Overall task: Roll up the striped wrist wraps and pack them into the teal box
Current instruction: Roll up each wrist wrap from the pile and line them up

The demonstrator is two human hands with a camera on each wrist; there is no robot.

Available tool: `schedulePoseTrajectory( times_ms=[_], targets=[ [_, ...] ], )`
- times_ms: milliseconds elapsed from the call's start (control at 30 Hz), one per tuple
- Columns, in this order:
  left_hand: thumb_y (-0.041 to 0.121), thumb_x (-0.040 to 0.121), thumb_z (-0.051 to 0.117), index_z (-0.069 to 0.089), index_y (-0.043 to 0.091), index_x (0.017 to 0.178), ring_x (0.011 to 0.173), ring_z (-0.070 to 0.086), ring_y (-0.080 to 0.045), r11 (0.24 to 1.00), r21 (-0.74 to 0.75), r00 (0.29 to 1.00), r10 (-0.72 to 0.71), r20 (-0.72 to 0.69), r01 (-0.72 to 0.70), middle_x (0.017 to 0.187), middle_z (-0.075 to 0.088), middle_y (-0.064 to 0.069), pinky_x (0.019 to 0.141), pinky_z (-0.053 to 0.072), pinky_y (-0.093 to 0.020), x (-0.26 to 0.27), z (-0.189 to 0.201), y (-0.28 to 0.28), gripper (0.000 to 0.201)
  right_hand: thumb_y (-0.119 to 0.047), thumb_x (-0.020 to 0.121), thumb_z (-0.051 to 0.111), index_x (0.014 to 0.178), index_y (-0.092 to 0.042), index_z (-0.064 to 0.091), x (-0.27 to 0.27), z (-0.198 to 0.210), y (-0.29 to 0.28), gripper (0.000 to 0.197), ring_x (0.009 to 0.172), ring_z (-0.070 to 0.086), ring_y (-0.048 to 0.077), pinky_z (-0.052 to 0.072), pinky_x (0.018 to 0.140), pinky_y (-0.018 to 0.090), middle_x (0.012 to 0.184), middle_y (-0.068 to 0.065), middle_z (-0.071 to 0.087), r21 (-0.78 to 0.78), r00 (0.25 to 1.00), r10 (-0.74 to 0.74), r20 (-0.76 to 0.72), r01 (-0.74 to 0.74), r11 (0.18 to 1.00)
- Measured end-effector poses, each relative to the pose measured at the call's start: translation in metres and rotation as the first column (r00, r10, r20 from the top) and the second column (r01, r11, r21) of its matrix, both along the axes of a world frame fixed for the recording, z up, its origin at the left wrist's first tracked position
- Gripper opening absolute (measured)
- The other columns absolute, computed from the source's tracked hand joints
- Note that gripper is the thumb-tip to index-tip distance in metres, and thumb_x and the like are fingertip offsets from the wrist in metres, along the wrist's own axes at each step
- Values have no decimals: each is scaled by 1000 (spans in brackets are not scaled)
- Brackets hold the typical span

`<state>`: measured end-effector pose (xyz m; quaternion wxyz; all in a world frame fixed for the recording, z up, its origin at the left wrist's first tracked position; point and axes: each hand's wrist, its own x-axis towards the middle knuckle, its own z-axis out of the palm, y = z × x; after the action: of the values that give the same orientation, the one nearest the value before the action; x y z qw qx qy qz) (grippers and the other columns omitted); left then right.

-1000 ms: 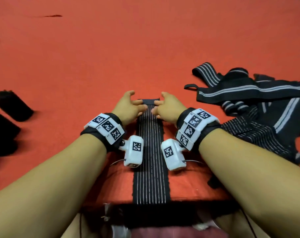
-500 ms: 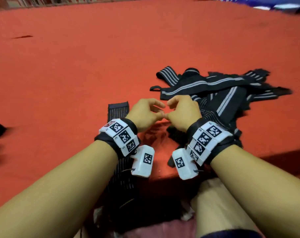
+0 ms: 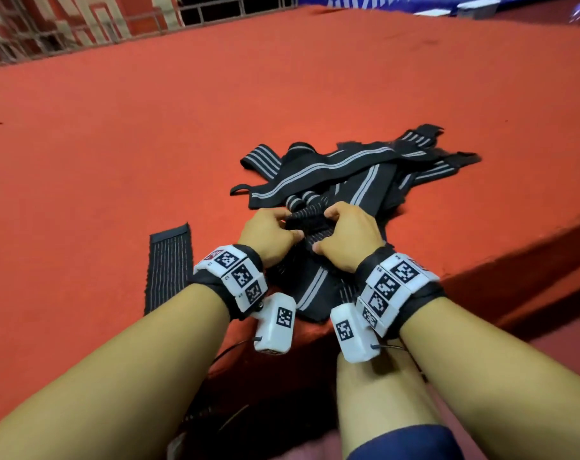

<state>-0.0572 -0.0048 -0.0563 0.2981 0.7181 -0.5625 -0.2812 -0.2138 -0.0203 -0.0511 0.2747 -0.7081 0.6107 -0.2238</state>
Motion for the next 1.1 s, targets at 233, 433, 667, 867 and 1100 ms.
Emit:
schedulePoseTrajectory(
  times_ms=[233, 433, 667, 867, 1100],
  targets=[
    [4, 101, 44, 56, 19, 109, 64, 62, -14, 982, -95, 789, 70, -610, -161, 84, 64, 0, 58, 55, -31, -2, 31, 20, 22, -39, 72, 85, 85, -18, 59, -8, 4, 4, 36, 100, 65, 30, 53, 91, 41, 99, 5, 69, 116, 999, 52, -12, -50, 992],
    [-3, 95, 46, 60, 11, 115, 70, 65, -19, 976, -138, 731, 29, -682, -167, 90, 69, -4, 62, 61, -33, -3, 41, 39, 28, -24, 91, 63, 62, -16, 45, -7, 26, 21, 35, 79, 58, 36, 42, 65, 36, 69, 7, 55, -51, 976, 46, 212, -37, 998],
    [1, 97, 53, 63, 18, 114, 92, 64, -16, 980, -182, 732, -67, -679, -80, 106, 69, -1, 74, 51, -35, -1, 48, 64, 26, 0, 85, 48, 77, -11, 48, 6, 56, 44, 14, 68, 47, 29, 33, 58, 34, 69, 6, 52, -154, 925, 141, 352, -92, 984],
    [-9, 97, 49, 66, 15, 106, 79, 65, -14, 935, -307, 763, -64, -643, -180, 91, 70, -1, 58, 53, -25, 19, 62, 93, 30, -4, 83, 69, 93, -22, 58, 28, 68, 65, 23, 78, 63, 5, 49, 70, 27, 88, -4, 66, -164, 817, 283, 503, -231, 959],
    [-7, 97, 51, 59, -7, 125, 74, 72, -23, 796, -372, 640, 26, -768, -478, 97, 69, -20, 64, 59, -33, 63, 83, 125, 29, -24, 81, 77, 107, -11, 71, 71, 51, 85, 30, 99, 70, 25, 54, 94, 50, 102, 5, 75, -92, 814, 464, 350, -462, 882]
  ],
)
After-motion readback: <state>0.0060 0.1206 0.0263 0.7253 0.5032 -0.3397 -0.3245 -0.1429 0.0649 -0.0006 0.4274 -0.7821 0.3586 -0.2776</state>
